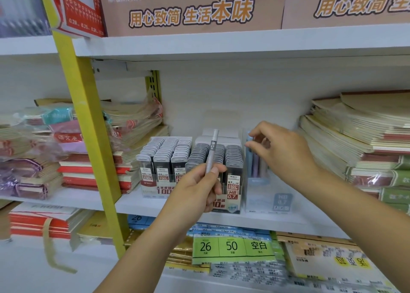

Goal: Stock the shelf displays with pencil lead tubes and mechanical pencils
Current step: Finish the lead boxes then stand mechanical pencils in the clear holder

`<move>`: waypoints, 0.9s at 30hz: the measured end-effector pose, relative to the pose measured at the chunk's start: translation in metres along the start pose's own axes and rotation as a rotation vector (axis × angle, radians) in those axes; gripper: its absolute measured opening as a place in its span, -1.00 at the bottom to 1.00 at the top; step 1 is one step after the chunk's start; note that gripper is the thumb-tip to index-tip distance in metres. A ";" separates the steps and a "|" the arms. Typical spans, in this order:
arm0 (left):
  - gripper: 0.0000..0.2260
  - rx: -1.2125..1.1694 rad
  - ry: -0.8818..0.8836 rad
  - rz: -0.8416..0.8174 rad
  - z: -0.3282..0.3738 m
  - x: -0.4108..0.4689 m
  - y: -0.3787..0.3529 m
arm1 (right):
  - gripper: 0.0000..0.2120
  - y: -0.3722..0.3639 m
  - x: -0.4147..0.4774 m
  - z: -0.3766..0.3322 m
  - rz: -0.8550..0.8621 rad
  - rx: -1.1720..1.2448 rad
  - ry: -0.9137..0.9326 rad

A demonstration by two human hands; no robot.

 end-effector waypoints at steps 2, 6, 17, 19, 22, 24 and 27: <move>-0.71 -0.002 0.002 0.000 -0.001 0.000 -0.001 | -0.83 -0.002 0.003 0.001 0.039 -0.094 0.006; -0.74 0.013 -0.004 -0.013 0.003 0.002 -0.014 | -0.82 -0.005 0.005 0.020 -0.033 -0.152 -0.092; -0.81 0.153 -0.061 -0.128 0.017 0.002 -0.038 | -0.74 0.019 -0.028 -0.022 -0.481 0.919 -0.302; -0.86 0.226 -0.113 -0.125 0.022 0.005 -0.048 | -0.79 0.035 -0.024 -0.009 -0.367 1.022 -0.358; -0.82 0.667 -0.446 -0.018 0.047 0.011 -0.045 | -0.82 0.074 -0.007 0.030 -0.051 1.082 -0.376; -0.66 1.107 -0.686 -0.032 0.064 0.012 -0.048 | -0.80 0.090 0.003 0.047 0.057 0.963 -0.315; -0.60 1.409 -0.709 -0.210 0.051 0.022 -0.051 | -0.77 0.070 0.010 0.060 0.006 0.707 -0.286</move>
Point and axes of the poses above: each hand's wrist, its own x-axis towards the middle knuckle, its own y-axis out of the back of the hand, z = x × y, the point moved 7 cm from there along x, towards the middle knuckle, and after that the axes turned 15 degrees about -y, right-handed, at the moved point
